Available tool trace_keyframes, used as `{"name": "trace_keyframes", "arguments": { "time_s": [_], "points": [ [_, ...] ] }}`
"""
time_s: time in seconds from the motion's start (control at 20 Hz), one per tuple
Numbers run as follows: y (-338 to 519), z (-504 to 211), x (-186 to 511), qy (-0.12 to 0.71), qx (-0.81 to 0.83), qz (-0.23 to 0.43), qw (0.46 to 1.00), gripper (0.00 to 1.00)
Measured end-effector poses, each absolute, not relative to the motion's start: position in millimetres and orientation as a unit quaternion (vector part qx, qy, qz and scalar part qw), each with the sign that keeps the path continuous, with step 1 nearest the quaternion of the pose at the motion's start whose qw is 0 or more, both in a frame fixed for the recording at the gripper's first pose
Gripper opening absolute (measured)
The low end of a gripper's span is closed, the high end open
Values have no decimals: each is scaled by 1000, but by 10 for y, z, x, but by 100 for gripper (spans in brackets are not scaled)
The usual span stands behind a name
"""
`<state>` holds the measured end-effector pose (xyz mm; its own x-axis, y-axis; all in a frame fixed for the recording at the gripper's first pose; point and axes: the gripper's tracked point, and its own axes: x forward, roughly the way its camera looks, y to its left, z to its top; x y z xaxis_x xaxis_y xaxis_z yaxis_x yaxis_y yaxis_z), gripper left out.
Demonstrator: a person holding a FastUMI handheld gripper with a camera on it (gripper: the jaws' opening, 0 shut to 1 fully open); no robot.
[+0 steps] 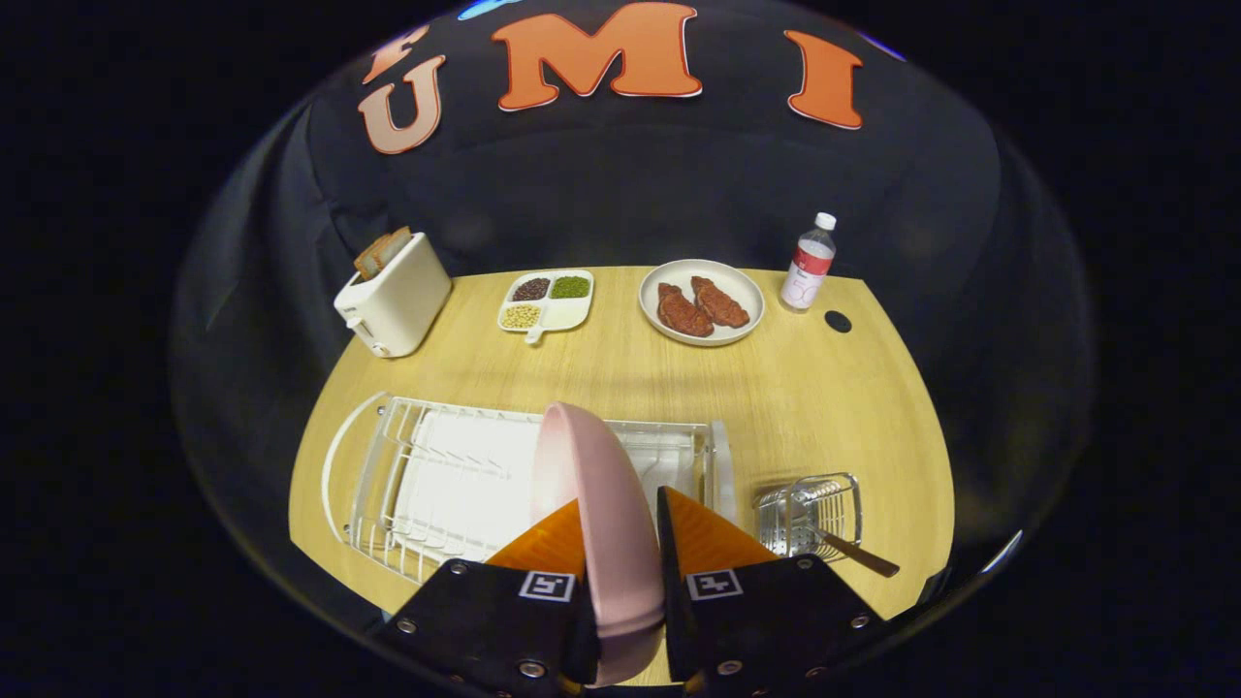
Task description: Take the plate from the dish rack, then take the spoon from the basket and place it into the plate.
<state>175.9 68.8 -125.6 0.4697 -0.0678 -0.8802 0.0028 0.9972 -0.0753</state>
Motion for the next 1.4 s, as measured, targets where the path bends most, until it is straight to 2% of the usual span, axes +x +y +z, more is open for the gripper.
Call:
{"name": "trace_keyframes", "arguments": {
  "time_s": [0.2, 0.55, 1.0, 1.4],
  "points": [
    [557, -1080, 1624, 490, -42, -17, 870, 28],
    [633, -981, 1087, 480, -20, 37, 876, 28],
    [674, -1086, 437, 477, 8, 89, 874, 28],
    [559, -1383, -9, 486, 62, 95, 867, 28]
  ]
}}
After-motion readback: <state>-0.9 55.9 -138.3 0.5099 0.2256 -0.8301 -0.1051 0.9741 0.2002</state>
